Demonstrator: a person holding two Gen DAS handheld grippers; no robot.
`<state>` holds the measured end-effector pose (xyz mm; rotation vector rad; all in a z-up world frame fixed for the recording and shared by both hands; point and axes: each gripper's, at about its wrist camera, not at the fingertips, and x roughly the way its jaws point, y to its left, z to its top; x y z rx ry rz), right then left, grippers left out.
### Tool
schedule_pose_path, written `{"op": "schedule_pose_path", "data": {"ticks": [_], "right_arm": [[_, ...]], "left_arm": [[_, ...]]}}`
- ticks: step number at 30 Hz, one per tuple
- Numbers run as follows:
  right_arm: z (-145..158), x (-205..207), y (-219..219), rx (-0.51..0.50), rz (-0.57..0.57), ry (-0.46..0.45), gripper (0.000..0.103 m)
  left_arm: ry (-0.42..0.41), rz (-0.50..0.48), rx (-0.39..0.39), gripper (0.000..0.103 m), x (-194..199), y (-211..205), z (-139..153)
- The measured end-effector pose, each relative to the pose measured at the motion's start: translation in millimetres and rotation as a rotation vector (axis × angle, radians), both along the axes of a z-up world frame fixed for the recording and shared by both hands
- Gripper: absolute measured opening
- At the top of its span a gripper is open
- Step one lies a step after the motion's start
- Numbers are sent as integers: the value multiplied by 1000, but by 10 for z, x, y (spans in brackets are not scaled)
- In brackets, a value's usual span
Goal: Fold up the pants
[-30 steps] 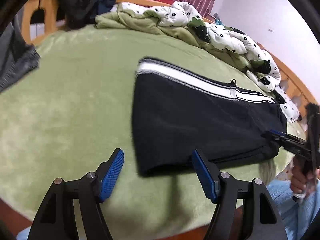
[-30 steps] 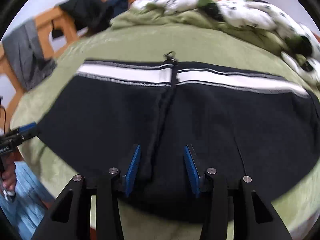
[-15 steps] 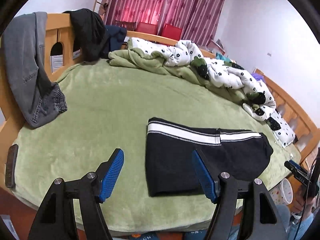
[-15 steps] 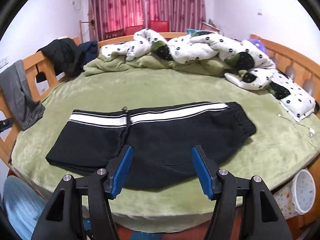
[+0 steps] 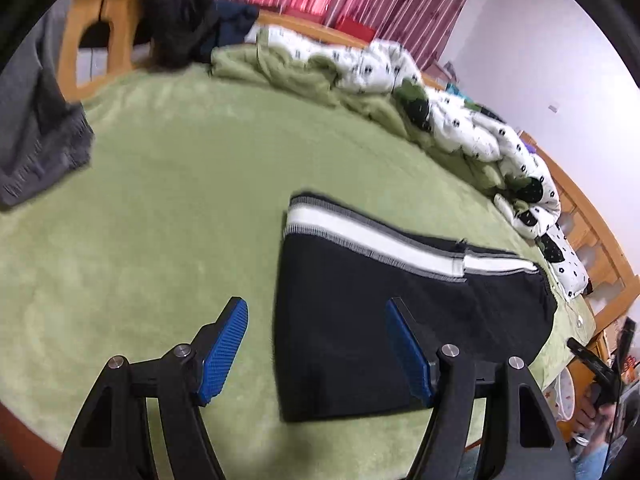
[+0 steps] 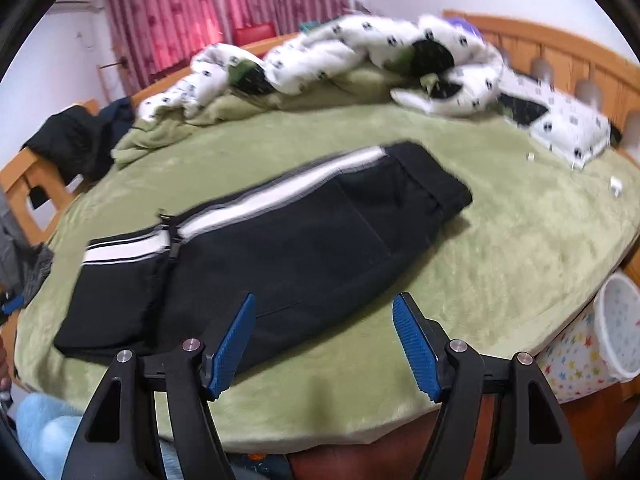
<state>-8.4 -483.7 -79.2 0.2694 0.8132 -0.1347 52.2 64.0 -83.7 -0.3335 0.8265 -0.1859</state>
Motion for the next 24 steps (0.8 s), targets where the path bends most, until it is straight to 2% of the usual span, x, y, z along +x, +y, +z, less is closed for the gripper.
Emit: {"op": "schedule_pose_path", "data": {"ticks": [3,8,12,20,21,22,23,24], "right_arm": [[-356,235,-144,45,-48,41,70],[-700,537,-486,187,-152,25,69],[-752,786,-614,203,-189,-11,66],[-819,1322,-1008,282,-222,-2,65],[-834,1365,-1040,284,-227,3,63],[-836,1402,-1064,277,-239,11,55],[-821,1413,-1064,266,-237,11,44],[-776,1414,-1046,237,-231,7,38]], "left_arm": [[35,-25,-12,69,164,-45,-230],[78,-89,-34,69,479,-130,-501],[151,-94,-62,69,713,-176,-732],[192,-147,-166,67,1078,-161,-887],[207,-161,-176,67,1138,-171,-890],[203,-161,-186,65,1160,-160,-884],[205,-154,-200,52,1196,-171,-884],[218,-146,-195,46,1225,-189,-892]]}}
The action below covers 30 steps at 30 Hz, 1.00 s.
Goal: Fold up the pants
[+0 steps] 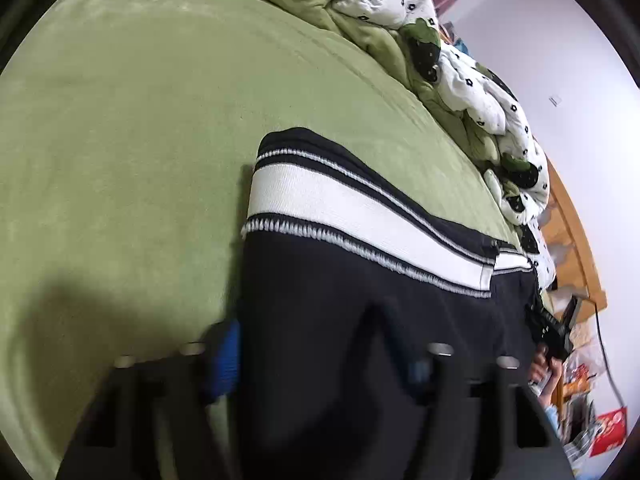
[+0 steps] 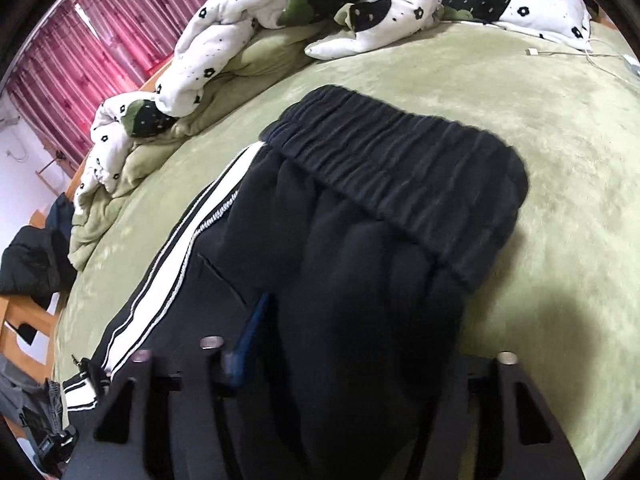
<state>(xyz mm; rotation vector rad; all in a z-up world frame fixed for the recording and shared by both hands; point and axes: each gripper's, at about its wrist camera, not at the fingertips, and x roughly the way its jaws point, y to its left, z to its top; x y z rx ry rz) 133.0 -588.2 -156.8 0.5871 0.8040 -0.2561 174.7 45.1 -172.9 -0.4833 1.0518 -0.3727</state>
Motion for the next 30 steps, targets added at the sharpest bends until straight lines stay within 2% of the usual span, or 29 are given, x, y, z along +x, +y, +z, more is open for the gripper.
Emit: {"op": "schedule_pose_path", "data": {"ticks": [2,4,7,9,11,12,14,18,22,25,26,27,28,29,30], "right_arm": [[143,-23,101,-63,35,-14,22],[324,-45,266,-147,44,-28,16],[740,-30,601,-267,68,-66,13],[984,-14,775,-284,75,-102,13],[1213,2,934,-290,85,-137,13],[1343,13,1029,-291,90,-163,13],[1542,31,1203,-288,115,-208,13],[1767,80,1520,-210,199,-294,13],[1602,196,1871,-175,288,-308,13],[1191,336,2003,-141,319,-251,13],[1010,380,2001,-127,306,-218,13],[843,411,1977,-132,282,-179,13],[709,438,1932,-130,270,-141,13],[546,444,1841,-108,253,-101,14],[410,421,1741,-64,247,-80,14]], "left_arm": [[-13,16,12,20,-5,-30,44],[-56,26,5,12,-68,-29,181],[-112,31,-10,10,-110,-46,429],[-140,46,-11,10,-129,-25,593],[-149,78,-54,10,-146,86,692],[-148,73,-100,10,-142,180,732],[-137,89,-123,10,-139,332,779],[-171,136,-18,10,-160,674,976],[-184,230,62,10,-156,1203,1118],[-151,252,139,11,-67,1388,986],[-111,249,177,13,-18,1421,849],[-82,250,214,15,14,1426,733],[-63,258,252,24,28,1439,657],[-38,283,328,31,33,1448,554],[-34,302,376,31,9,1476,506]]}}
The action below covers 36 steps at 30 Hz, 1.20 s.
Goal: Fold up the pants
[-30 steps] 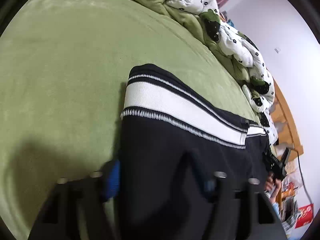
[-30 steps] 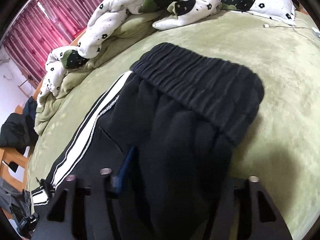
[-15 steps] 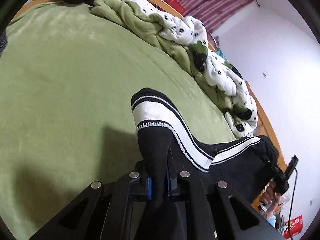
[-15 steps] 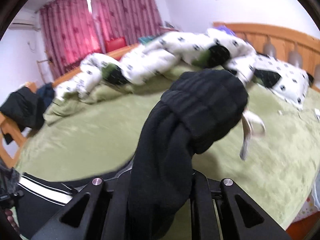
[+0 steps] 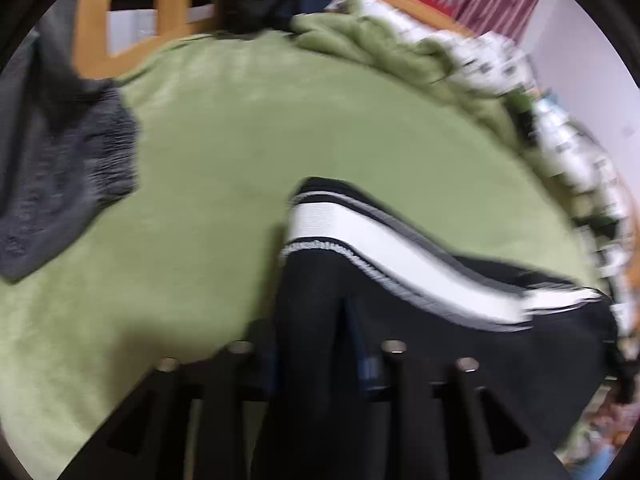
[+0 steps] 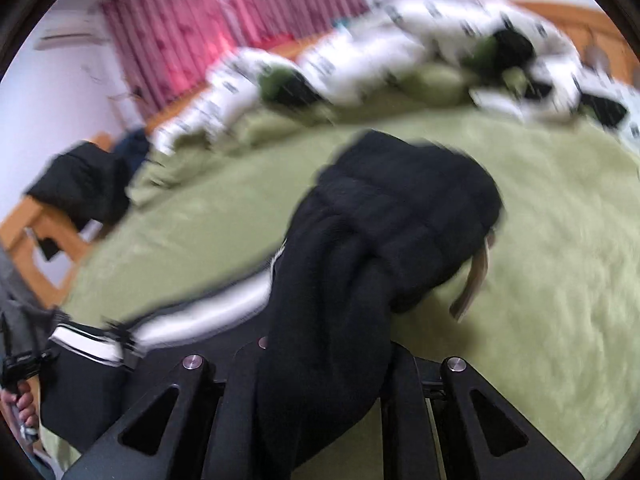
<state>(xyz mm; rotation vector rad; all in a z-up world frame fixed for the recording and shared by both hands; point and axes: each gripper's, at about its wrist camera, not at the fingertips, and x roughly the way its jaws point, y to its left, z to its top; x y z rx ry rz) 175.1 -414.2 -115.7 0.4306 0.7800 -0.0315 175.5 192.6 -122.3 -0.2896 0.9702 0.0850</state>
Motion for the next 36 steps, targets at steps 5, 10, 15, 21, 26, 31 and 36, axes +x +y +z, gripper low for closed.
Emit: {"op": "schedule_pose_path", "data": {"ticks": [5,10,15,21,26,31,36], "right_arm": [[-213,-133,-102,49,98,77,21],[-250,-496,-164,21,52,108,44],[-196,-667,-462,125,-40,62,59],[-359,-296,-600,244,-116,94,71],[-278,39,-544,138,-136,97,56],[9,-39,-544,69,-55,-60,51],[-268,-172,-590,52,-38,106,57]], "left_arm": [[-32,19,-9,39,-222,22,85],[-135,-44,-52,63,-475,-285,294],[-38,-137,-132,67,-469,-646,-97],[-41,-189,104,76,-595,-1124,-265],[-41,-195,36,76,-682,-1058,-187],[-81,-180,33,76,-921,-1013,-89],[-116,-175,19,76,-1174,-936,56]]}}
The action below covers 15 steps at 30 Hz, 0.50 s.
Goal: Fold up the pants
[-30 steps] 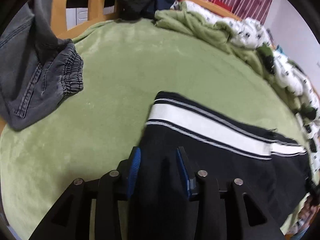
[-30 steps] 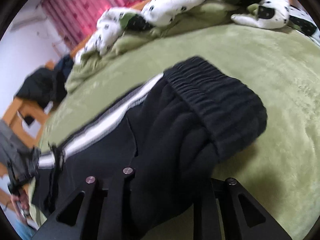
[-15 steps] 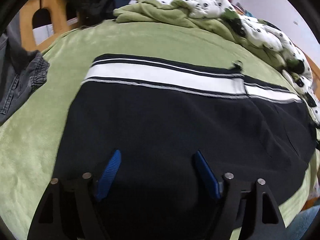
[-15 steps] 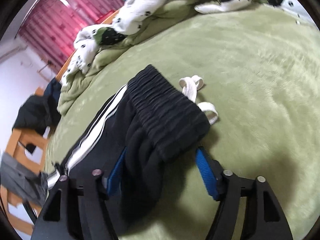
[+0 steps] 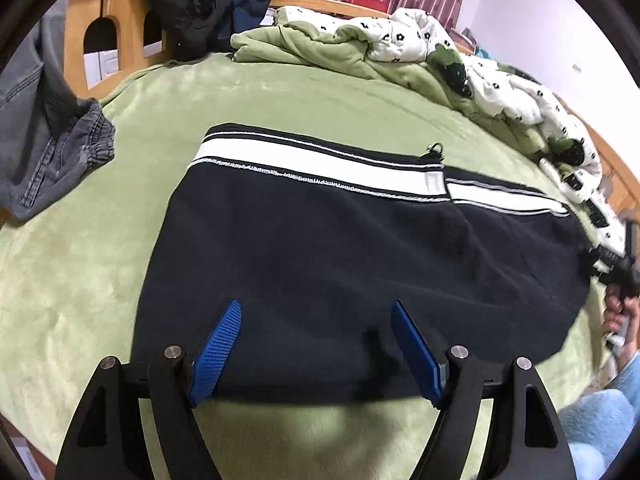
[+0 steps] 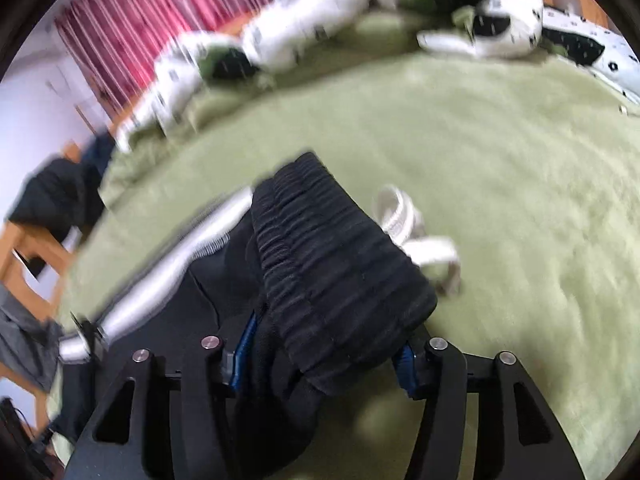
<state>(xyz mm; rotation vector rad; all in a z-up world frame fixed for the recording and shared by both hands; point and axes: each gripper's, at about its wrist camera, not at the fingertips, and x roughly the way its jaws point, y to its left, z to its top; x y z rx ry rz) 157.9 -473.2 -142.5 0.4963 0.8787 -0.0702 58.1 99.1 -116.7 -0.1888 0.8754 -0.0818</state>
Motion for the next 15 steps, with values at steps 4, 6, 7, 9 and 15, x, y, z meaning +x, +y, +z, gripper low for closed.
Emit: {"op": "schedule_pose_path", "data": {"ticks": [4,6,7,9,15], "right_arm": [[207,-353,9,-67,-10,-17,59],[389,-499,98,-144,0,-32,59],[475,-564,154,-176,7,-39,59],[630,-664,288,-219,28,-52,59],[870,-657,859,-158,129,-94,59]], "left_arm": [[-14,43,-59,76,-211,196,66],[-9,77,-116,76,-332,349,51],[-7,92,-138,76,-390,419,36],[6,135,-160,76,-507,536,-29],[16,220,-296,76,-674,825,-285]]}}
